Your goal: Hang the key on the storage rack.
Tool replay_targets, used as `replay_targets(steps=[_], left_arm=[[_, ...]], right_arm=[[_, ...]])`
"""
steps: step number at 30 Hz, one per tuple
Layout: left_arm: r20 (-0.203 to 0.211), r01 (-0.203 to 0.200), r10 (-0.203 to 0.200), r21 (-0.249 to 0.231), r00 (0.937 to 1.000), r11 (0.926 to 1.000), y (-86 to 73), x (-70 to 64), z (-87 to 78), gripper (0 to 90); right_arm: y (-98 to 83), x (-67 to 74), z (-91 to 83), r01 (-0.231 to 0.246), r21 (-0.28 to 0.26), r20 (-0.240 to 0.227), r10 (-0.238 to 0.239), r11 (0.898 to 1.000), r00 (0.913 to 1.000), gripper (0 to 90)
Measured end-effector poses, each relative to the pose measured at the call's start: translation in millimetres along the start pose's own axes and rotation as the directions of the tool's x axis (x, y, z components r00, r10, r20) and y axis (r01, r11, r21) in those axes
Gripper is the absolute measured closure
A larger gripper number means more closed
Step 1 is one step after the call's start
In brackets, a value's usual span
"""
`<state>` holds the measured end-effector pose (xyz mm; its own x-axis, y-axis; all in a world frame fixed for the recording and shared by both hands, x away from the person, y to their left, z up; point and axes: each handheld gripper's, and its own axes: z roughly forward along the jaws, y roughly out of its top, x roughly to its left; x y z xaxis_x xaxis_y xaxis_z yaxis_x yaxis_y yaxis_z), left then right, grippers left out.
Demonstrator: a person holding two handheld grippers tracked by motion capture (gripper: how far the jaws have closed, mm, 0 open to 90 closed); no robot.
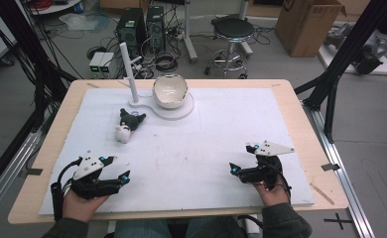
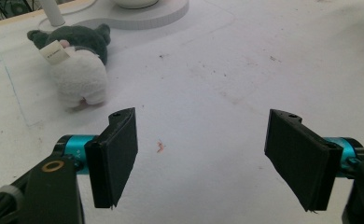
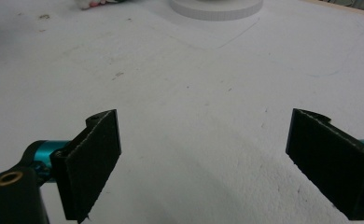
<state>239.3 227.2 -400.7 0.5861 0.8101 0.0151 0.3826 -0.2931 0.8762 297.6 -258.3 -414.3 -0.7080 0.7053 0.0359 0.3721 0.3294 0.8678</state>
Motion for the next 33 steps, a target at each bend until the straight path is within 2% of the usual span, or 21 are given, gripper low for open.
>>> replay_targets(steps=[17, 22, 30, 33], left_arm=[[-0.005, 0.005, -0.005, -0.01, 1.0, 0.9999, 6.2, 2.8, -0.6, 26.1], [0.004, -0.015, 0.015, -0.013, 0.9999, 0.9998, 15.6, 5.3, -0.1, 26.6], [-0.011, -0.004, 0.004, -0.027, 0.9999, 0.9996, 25.1, 13.3, -0.3, 26.8], [-0.024, -0.002, 0.001, -0.028, 0.9997, 0.9996, 35.9, 20.9, 2.4, 26.7]], right_arm=[[0.2, 0.2, -3.3, -0.005, -0.012, 0.002, 0.005, 1.0, 1.0, 9.6], [0.2, -0.2, -5.4, -0.008, -0.017, 0.004, 0.008, 1.0, 1.0, 9.6], [1.6, -2.0, -7.1, -0.016, -0.03, 0.005, 0.016, 0.999, 0.9999, 9.6], [2.3, -1.7, -7.3, -0.02, -0.03, 0.003, 0.02, 0.999, 0.9998, 9.6]])
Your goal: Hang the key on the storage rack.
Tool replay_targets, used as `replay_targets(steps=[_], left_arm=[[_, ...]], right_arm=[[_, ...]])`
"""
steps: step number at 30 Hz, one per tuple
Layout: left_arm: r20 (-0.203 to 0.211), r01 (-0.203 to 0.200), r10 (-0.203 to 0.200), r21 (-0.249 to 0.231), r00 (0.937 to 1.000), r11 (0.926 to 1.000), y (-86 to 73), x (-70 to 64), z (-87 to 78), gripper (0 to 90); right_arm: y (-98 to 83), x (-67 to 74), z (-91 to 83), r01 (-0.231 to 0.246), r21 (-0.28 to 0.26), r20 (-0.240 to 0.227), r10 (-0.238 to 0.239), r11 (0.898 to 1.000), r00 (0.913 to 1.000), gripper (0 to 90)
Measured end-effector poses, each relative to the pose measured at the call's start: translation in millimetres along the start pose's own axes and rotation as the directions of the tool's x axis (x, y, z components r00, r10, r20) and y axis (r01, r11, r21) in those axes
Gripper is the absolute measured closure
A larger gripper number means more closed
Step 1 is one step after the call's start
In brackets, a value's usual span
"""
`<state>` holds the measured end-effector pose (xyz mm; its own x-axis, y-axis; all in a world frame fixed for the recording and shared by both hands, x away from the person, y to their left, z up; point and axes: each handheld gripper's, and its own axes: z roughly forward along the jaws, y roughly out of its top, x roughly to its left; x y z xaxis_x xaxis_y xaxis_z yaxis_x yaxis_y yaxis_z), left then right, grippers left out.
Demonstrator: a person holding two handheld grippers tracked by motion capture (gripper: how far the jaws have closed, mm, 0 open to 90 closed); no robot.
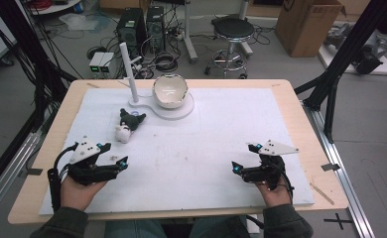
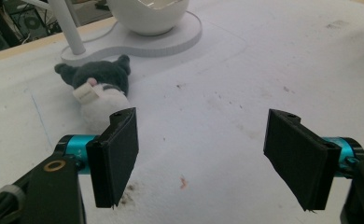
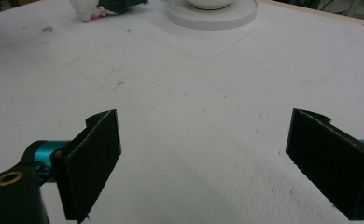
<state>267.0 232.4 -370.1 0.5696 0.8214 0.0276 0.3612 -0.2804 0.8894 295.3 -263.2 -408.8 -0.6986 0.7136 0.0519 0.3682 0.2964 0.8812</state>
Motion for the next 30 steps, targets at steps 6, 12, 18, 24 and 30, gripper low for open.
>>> replay_targets(steps=[6, 12, 18, 24, 30], left_arm=[[-0.01, 0.007, -0.007, -0.003, 0.9999, 1.0, 12.8, 9.5, 5.0, 27.3], [-0.018, 0.027, -0.027, 0.008, 0.9995, 0.9996, 20.4, 20.9, 14.8, 27.4], [-0.056, 0.057, -0.056, 0.021, 0.9969, 0.9981, 26.6, 34.1, 26.9, 28.4], [-0.083, 0.078, -0.075, 0.032, 0.9937, 0.9965, 31.3, 43.0, 39.4, 28.4], [-0.108, 0.096, -0.09, 0.052, 0.99, 0.994, 41.8, 53.0, 52.3, 28.5]], right_arm=[[0.1, -1.0, 0.8, 0.008, -0.003, -0.007, -0.008, 1.0, 0.9999, 9.6], [-0.1, -1.7, -0.7, 0.0, -0.003, -0.005, 0.0, 1.0, 1.0, 9.6], [0.1, -2.0, -0.2, 0.004, -0.007, -0.008, -0.004, 1.0, 1.0, 9.6], [1.3, -2.2, 0.2, 0.001, -0.009, -0.007, -0.001, 1.0, 1.0, 9.6], [1.5, -3.5, 0.1, 0.002, -0.015, -0.009, -0.002, 1.0, 1.0, 9.6]])
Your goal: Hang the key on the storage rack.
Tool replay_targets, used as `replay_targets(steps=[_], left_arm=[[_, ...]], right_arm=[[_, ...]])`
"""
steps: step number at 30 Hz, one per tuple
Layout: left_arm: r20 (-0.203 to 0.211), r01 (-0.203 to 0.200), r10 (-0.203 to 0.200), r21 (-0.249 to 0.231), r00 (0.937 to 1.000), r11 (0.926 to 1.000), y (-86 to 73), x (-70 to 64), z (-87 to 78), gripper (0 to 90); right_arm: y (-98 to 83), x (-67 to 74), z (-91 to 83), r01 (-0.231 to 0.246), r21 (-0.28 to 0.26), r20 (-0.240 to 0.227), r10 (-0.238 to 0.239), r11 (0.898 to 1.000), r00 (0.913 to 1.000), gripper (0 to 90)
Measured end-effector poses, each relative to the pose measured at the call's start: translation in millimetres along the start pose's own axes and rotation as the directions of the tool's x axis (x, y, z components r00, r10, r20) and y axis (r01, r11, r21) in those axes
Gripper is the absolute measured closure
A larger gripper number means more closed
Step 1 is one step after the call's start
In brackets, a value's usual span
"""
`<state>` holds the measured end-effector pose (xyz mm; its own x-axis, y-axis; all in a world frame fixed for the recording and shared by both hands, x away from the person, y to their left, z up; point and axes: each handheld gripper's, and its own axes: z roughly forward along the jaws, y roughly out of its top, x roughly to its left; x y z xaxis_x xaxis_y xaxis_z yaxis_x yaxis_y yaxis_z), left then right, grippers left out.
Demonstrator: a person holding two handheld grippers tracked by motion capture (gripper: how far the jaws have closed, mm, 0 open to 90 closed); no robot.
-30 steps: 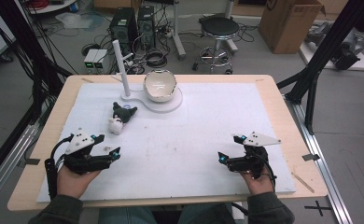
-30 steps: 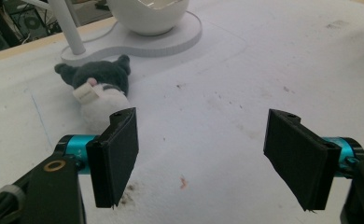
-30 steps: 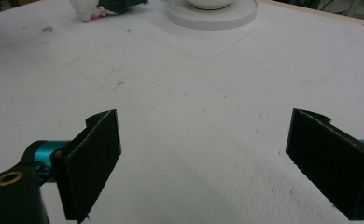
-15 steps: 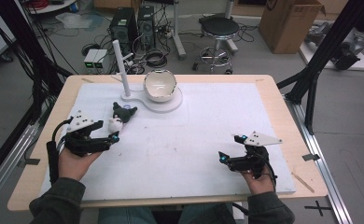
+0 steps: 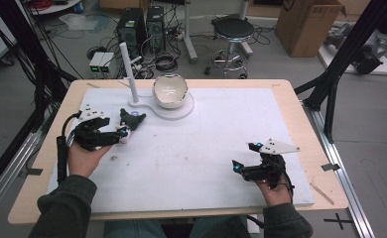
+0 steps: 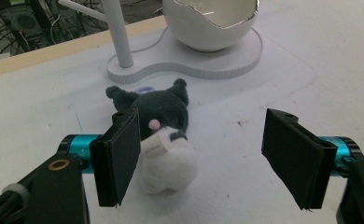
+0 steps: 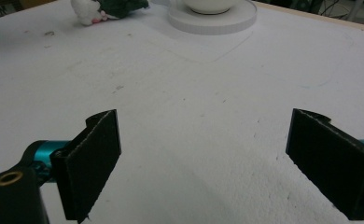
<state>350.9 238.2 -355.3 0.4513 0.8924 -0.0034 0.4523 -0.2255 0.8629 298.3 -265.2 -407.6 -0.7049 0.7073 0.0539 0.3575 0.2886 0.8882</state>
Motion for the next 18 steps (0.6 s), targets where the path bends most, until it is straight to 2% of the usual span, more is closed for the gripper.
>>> replay_targets(steps=[6, 14, 18], left_arm=[[-0.019, 0.041, -0.041, -0.001, 0.999, 0.9992, 4.4, 8.4, 13.4, 29.3], [-0.048, 0.065, -0.063, 0.039, 0.9969, 0.9971, 7.1, 14.3, 33.9, 30.3], [-0.058, 0.061, -0.058, 0.052, 0.9966, 0.9968, 8.4, 14.3, 42.2, 31.2]], right_arm=[[-0.1, -1.1, 0.5, 0.002, -0.004, -0.004, -0.002, 1.0, 1.0, 9.6], [0.3, -0.4, 2.2, 0.007, -0.003, -0.01, -0.007, 1.0, 0.9999, 9.6], [0.5, -0.7, 2.6, 0.013, -0.007, -0.011, -0.013, 1.0, 0.9999, 9.6]])
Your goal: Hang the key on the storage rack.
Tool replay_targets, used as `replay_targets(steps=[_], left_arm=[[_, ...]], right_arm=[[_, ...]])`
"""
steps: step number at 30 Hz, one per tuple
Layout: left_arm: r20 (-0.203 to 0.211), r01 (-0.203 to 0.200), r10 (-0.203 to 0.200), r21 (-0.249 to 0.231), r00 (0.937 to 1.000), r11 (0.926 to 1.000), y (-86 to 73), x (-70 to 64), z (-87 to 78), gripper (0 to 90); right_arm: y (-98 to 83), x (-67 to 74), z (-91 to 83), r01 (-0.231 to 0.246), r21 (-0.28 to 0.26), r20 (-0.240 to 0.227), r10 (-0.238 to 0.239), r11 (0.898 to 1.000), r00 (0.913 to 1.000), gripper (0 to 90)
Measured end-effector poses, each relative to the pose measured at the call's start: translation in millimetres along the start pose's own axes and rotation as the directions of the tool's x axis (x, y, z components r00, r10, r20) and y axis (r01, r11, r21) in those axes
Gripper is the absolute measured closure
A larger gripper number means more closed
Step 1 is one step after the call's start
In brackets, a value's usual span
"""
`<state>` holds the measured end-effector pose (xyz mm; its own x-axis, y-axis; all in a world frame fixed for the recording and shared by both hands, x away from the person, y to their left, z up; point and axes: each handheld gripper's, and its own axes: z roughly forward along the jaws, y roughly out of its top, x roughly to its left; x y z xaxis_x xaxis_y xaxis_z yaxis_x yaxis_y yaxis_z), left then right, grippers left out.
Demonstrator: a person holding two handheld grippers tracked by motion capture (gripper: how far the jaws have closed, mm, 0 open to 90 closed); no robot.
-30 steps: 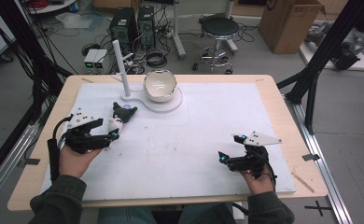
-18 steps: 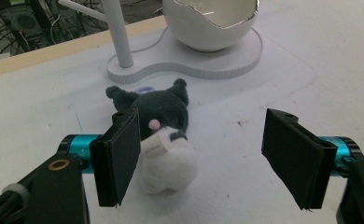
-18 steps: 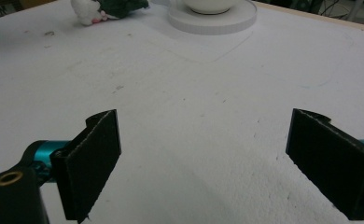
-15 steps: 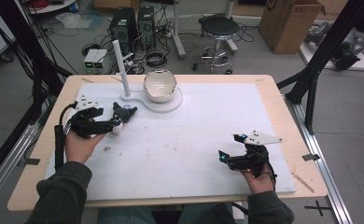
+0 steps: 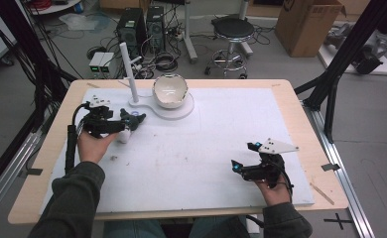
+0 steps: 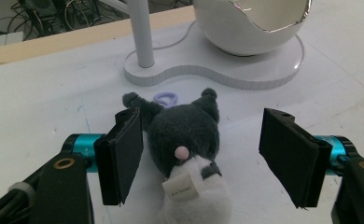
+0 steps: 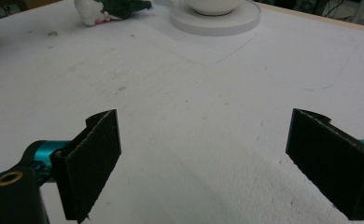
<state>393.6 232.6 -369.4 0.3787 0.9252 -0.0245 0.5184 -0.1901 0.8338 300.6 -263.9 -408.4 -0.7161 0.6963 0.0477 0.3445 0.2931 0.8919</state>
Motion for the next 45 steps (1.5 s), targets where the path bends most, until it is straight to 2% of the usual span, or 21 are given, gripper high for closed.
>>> replay_targets(steps=[4, 7, 10, 19, 24, 29, 33, 37, 45], left_arm=[[-0.015, 0.006, -0.006, 0.015, 0.9999, 0.9999, -1.1, -0.3, 6.1, 32.5], [-0.025, 0.01, -0.009, 0.049, 0.9996, 0.9987, -2.9, 0.4, 14.1, 32.9], [-0.03, 0.017, -0.015, 0.057, 0.9994, 0.9983, -4.0, -0.5, 18.5, 33.2], [-0.078, 0.017, -0.008, 0.122, 0.9969, 0.9924, -9.4, -7.6, 35.9, 34.6], [-0.084, 0.007, 0.007, 0.16, 0.9964, 0.9871, -12.1, -9.3, 41.6, 35.4], [-0.11, -0.009, 0.032, 0.205, 0.9935, 0.9788, -15.3, -12.0, 48.1, 34.7], [-0.127, -0.017, 0.047, 0.227, 0.9908, 0.9737, -17.0, -13.2, 51.9, 36.2], [-0.136, -0.007, 0.041, 0.243, 0.9899, 0.9701, -18.6, -11.5, 54.0, 37.0], [-0.149, -0.028, 0.07, 0.27, 0.9864, 0.9626, -19.9, -13.7, 56.6, 41.1]], right_arm=[[-0.2, 0.4, 0.0, -0.005, 0.004, -0.004, 0.005, 1.0, 1.0, 9.6], [-0.2, 0.4, 0.5, -0.003, 0.003, -0.003, 0.003, 1.0, 1.0, 9.6], [0.0, 0.4, 0.8, -0.002, 0.003, -0.003, 0.002, 1.0, 1.0, 9.6], [-0.3, 0.3, 0.4, -0.005, 0.002, -0.006, 0.005, 1.0, 1.0, 9.6], [-0.5, 0.0, 0.3, -0.002, 0.0, -0.009, 0.002, 1.0, 1.0, 9.6], [-0.3, 0.3, 0.4, -0.002, 0.001, -0.008, 0.002, 1.0, 1.0, 9.6], [-0.4, 0.3, 0.6, -0.002, 0.0, -0.009, 0.002, 1.0, 1.0, 9.6], [-0.6, 0.1, 0.8, -0.001, 0.0, -0.008, 0.001, 1.0, 1.0, 9.6], [-0.6, 0.2, 1.3, -0.002, -0.002, -0.01, 0.002, 1.0, 1.0, 9.6]])
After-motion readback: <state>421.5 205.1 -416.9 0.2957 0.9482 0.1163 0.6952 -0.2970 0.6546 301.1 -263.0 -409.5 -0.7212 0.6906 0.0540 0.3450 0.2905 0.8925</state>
